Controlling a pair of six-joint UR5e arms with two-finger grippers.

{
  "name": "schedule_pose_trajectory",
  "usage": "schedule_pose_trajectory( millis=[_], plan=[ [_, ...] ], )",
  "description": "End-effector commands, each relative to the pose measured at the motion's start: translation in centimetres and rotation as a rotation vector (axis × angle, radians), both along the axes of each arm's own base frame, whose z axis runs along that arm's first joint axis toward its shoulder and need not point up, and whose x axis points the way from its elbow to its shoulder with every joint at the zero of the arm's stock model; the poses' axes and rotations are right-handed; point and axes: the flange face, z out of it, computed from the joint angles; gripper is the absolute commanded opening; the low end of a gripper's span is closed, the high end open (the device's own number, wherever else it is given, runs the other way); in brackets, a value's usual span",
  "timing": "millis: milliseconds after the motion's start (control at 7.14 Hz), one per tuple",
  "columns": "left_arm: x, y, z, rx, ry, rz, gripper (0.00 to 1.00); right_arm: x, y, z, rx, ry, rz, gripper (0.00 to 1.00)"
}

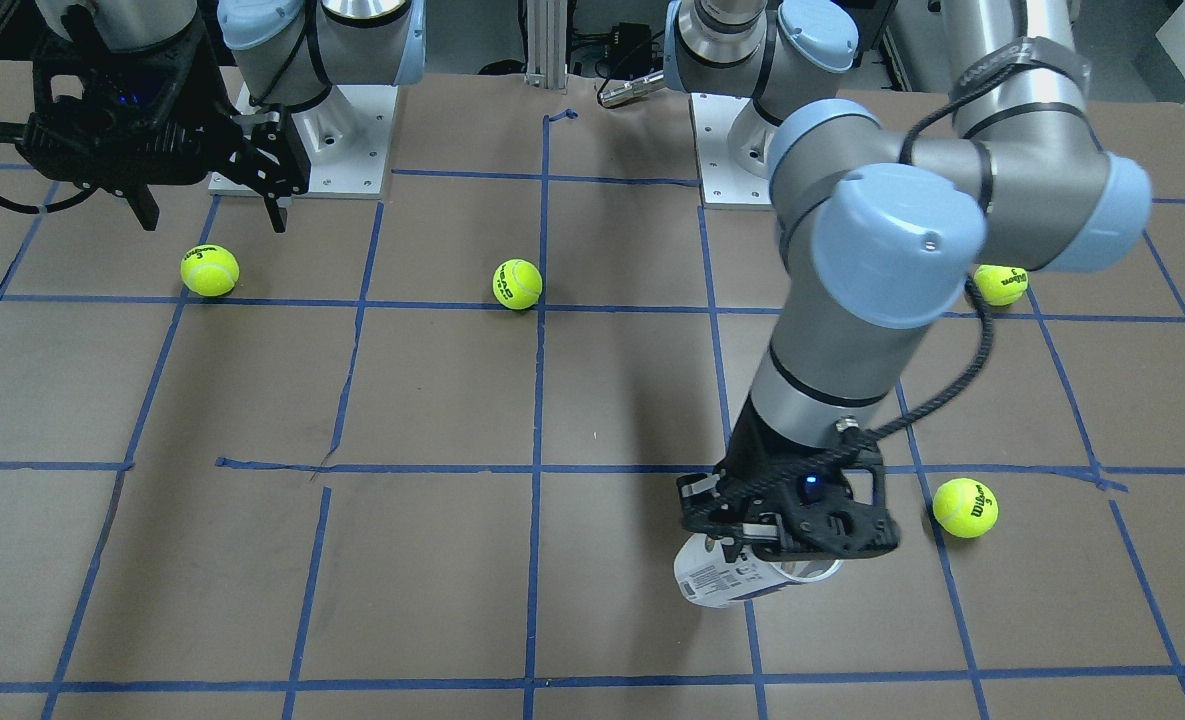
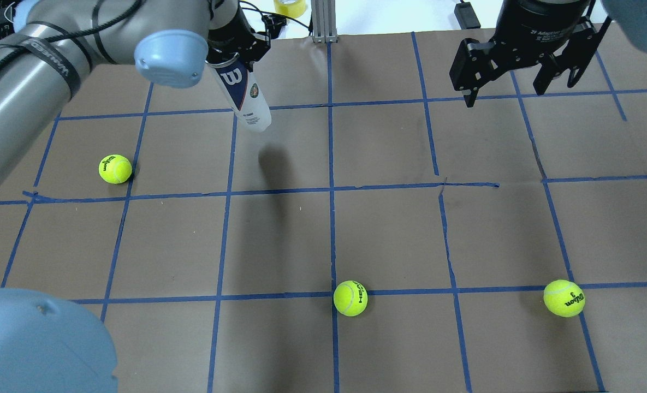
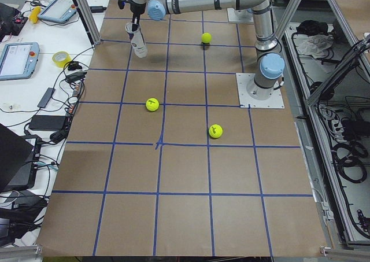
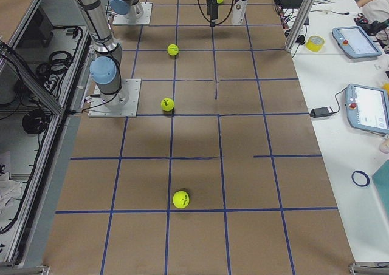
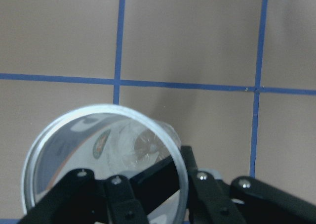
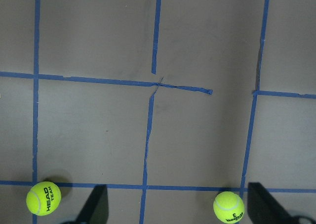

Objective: Lift up tennis ball bucket
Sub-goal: 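Lower the upright can onto the table with the left gripper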

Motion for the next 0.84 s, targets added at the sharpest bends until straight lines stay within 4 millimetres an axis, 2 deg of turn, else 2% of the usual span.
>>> schedule_pose_trajectory(
  millis=[0, 560, 700],
  plan=[
    [-1.3, 1.3, -3.1, -0.025, -0.018, -0.064, 0.0, 0.0, 0.0, -0.1, 0.002, -0.003, 0.003, 1.0],
    [-2.7, 2.7, -4.6, 0.048, -0.017, -0.083, 0.0, 0.0, 0.0, -0.1, 0.002, -0.003, 0.002, 1.0],
    [-2.7, 2.7, -4.7, 0.057, -0.017, -0.084, 0.3, 0.0, 0.0, -0.1, 0.002, -0.003, 0.003, 1.0]
  ],
)
